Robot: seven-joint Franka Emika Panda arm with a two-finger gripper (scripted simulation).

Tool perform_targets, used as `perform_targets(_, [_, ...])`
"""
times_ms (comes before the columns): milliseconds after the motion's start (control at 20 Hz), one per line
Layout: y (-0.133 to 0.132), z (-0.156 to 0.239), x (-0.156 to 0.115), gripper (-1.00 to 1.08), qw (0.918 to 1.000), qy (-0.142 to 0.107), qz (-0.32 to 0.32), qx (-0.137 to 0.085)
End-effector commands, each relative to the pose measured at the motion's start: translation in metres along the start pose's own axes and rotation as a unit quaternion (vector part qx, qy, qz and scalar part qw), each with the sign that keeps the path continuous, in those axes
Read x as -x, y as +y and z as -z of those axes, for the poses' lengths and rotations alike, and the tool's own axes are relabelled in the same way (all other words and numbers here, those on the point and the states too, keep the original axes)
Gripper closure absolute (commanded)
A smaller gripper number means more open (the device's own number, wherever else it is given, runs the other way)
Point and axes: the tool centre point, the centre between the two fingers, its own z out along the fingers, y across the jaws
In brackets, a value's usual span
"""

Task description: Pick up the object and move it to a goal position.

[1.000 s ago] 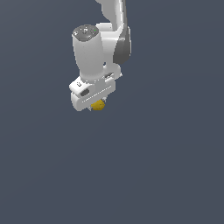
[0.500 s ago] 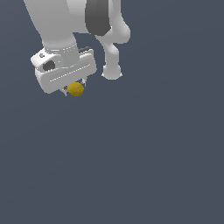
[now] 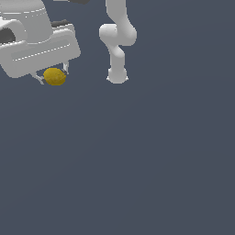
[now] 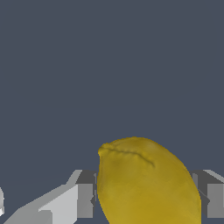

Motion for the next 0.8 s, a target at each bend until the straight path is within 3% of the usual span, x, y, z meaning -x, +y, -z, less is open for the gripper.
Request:
perform_targets(0, [0.008,0.012,0.005,1.08,1.0,0.0,0.0,0.0])
perform_targets(750, [0.025,0.036,0.013,1.08,1.0,-0.001,0.0,0.0])
